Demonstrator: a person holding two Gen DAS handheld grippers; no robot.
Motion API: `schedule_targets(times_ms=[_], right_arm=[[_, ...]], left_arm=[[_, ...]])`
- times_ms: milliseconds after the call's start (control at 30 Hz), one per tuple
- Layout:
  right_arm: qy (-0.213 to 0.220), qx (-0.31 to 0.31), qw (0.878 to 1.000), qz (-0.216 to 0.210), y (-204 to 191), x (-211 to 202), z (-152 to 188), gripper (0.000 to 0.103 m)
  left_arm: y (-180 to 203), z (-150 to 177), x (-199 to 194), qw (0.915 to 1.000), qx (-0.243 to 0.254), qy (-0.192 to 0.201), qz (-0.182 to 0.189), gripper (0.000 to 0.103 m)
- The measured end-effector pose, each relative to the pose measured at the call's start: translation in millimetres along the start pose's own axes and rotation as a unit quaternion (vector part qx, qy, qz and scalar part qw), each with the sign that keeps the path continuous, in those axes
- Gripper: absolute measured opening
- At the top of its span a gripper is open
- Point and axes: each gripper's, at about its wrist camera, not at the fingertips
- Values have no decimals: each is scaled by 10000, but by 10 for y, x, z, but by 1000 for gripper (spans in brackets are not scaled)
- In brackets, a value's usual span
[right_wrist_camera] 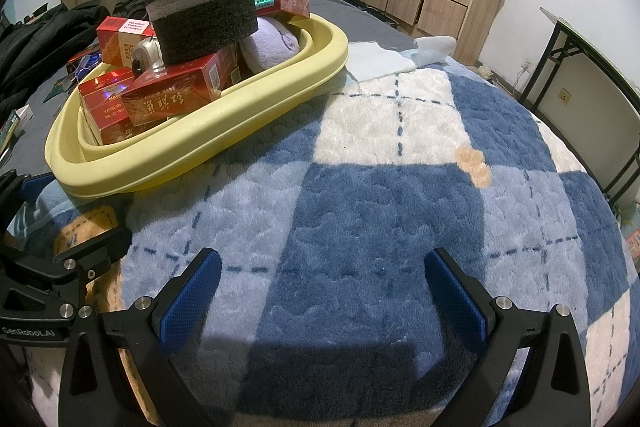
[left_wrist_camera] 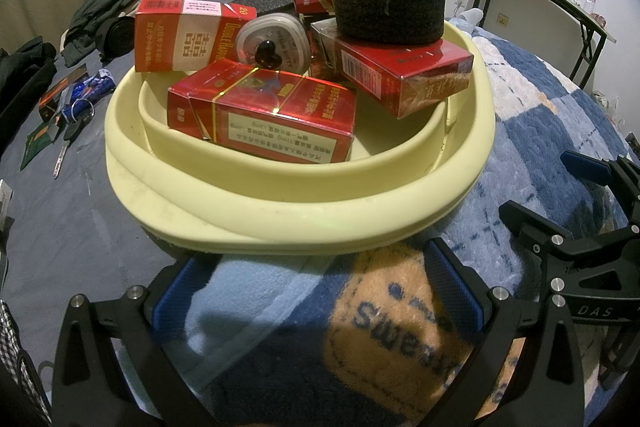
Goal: Organize rigid objects
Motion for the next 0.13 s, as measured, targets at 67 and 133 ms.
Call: schedule_targets(times_ms=[67, 133], right_arm=[[0, 0, 10000, 0, 0, 1, 0, 103], [0, 1, 10000, 0, 5, -1, 2, 103]], left_arm=[[2, 2, 3, 10000, 0, 0, -1, 103], [3, 2, 3, 10000, 1, -1, -1, 103]])
Point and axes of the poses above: each gripper's, at about its wrist camera, not at the fingertips, and x roughly the way its jaws point, y to its right, z to its underside
